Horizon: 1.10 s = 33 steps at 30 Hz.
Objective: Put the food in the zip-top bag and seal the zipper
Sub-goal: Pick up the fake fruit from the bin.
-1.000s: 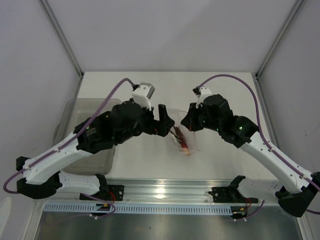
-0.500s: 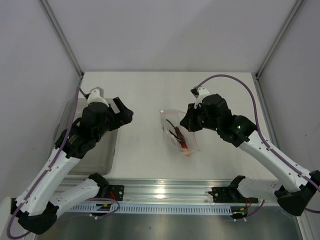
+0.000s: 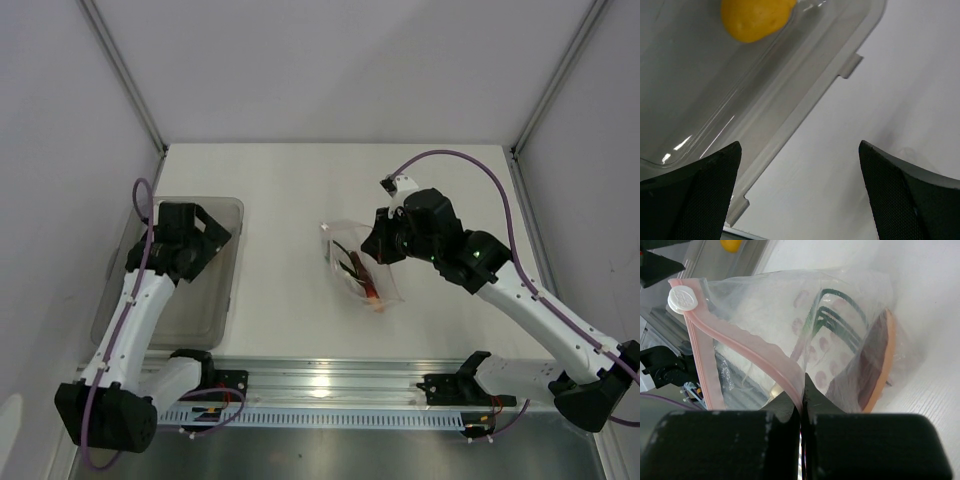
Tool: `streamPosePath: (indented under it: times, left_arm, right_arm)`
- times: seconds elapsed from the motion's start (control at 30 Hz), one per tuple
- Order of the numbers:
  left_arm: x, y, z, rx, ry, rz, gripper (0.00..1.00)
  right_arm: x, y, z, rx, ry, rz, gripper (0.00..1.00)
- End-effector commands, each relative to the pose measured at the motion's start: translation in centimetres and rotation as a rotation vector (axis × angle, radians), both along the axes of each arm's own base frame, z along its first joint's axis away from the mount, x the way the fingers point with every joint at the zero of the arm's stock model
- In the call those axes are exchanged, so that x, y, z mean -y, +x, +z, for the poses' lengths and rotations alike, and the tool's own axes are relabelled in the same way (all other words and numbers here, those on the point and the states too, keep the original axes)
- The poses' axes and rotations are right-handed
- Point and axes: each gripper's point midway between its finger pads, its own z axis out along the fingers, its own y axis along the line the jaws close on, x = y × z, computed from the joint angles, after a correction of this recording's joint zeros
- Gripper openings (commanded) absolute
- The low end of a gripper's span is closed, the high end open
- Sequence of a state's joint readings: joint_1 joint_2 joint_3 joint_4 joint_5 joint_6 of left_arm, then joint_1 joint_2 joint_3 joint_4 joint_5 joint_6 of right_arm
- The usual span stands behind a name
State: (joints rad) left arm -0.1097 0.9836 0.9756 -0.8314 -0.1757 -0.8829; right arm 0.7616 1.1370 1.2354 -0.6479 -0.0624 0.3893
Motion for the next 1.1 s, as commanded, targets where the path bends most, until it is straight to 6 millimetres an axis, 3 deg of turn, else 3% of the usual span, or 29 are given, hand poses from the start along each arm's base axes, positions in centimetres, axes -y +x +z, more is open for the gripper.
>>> streamPosePath:
  times: [0.0, 0.1, 0.37, 0.73, 0.83, 1.07]
  left_arm:
    - [-0.7, 0.2, -2.0, -0.046, -0.074, 0.066, 0.99]
    - [-1.4, 0.4, -4.0, -0.077, -0.089, 0.109, 1.0]
    - [-4.8, 1.9, -6.4, -0.075, -0.062, 0.239, 1.0]
    - [-7.2, 6.9, -9.1, -0.09, -0.026, 0.256, 0.99]
    - [-7.5, 7.7, -10.5, -0.132, -0.043, 0.262, 0.99]
    - [-6.5, 10.2, -11.8, -0.122, -0.117, 0.242, 1.0]
  right_arm:
    - [0.2, 0.0, 0.7, 0.027, 0.012, 0.01, 0.0]
    - [0.3, -0.1, 0.6, 0.024, 0.007, 0.014, 0.0]
    - [0.6, -0.3, 0.0, 0.012, -0.019, 0.029, 0.0]
    - [0.8, -0.1, -1.2, -0.005, -0.06, 0.044, 0.0]
    - [0.9, 0.1, -1.5, -0.006, -0.071, 0.045, 0.0]
    - [1.6, 0.2, -2.4, -0.023, -0.112, 0.053, 0.0]
